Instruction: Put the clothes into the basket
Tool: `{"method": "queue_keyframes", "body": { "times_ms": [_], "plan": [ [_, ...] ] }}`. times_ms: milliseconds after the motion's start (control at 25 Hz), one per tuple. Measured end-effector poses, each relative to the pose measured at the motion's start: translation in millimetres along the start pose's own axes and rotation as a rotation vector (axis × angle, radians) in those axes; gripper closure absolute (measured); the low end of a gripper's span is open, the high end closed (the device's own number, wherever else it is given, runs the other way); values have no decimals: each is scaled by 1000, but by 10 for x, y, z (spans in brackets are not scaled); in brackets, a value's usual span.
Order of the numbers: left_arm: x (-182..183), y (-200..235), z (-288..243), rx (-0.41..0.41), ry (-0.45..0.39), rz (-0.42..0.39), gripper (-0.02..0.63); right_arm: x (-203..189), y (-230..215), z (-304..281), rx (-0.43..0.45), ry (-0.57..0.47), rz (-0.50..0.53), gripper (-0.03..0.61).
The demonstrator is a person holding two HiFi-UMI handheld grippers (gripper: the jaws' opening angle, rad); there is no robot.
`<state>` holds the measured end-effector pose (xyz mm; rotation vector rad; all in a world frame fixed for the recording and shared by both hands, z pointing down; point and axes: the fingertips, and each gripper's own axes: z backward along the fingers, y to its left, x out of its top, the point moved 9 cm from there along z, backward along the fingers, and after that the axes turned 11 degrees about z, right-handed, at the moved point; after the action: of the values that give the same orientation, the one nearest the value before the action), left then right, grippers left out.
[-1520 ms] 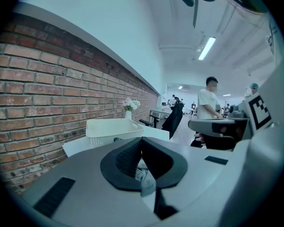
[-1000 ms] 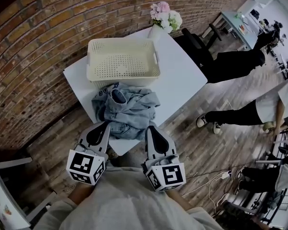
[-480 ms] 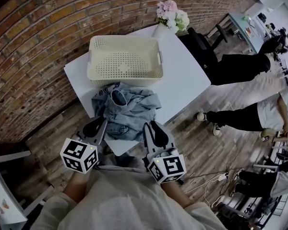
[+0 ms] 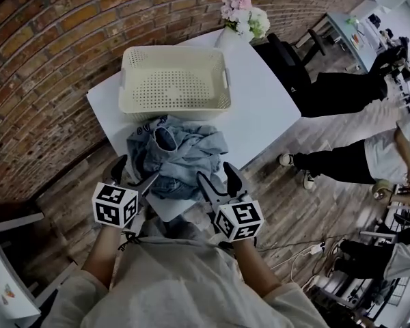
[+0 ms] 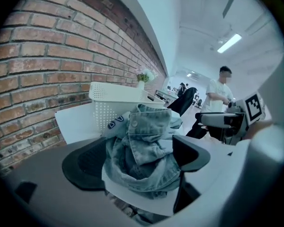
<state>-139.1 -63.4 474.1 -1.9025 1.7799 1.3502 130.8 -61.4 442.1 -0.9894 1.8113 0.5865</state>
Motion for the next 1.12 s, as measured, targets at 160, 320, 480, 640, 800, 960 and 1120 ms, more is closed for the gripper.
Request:
{"method": "queue_keyframes", "body": {
  "times_ms": [160,320,480,640,800,960,1120],
  "plan": [
    [-116,147,-174,-16,90,34,108,-151,-97,-169,18,63,-11,176],
    [-142,225,-305,-38,143,40,66,-341,-192,-324,25,158,-20,99],
    [-151,316,-455,-81,214,86,40,-569,-283,-485,38,264,-71,75],
    [-229,410,-607,-126,322,133,25,-761,-343,-684,94,353,-92,13],
    [-266,448,-750,-170,429,154,25,-871,-417,-862,184,409,-139,2],
    [-300,455,-890,-214,523,157,25,-923,-427,-988,236,469,-146,2],
    [-332,466,-969,-254,572,174,25,-1005,-418,-1066,283,509,-208,2]
  ]
}}
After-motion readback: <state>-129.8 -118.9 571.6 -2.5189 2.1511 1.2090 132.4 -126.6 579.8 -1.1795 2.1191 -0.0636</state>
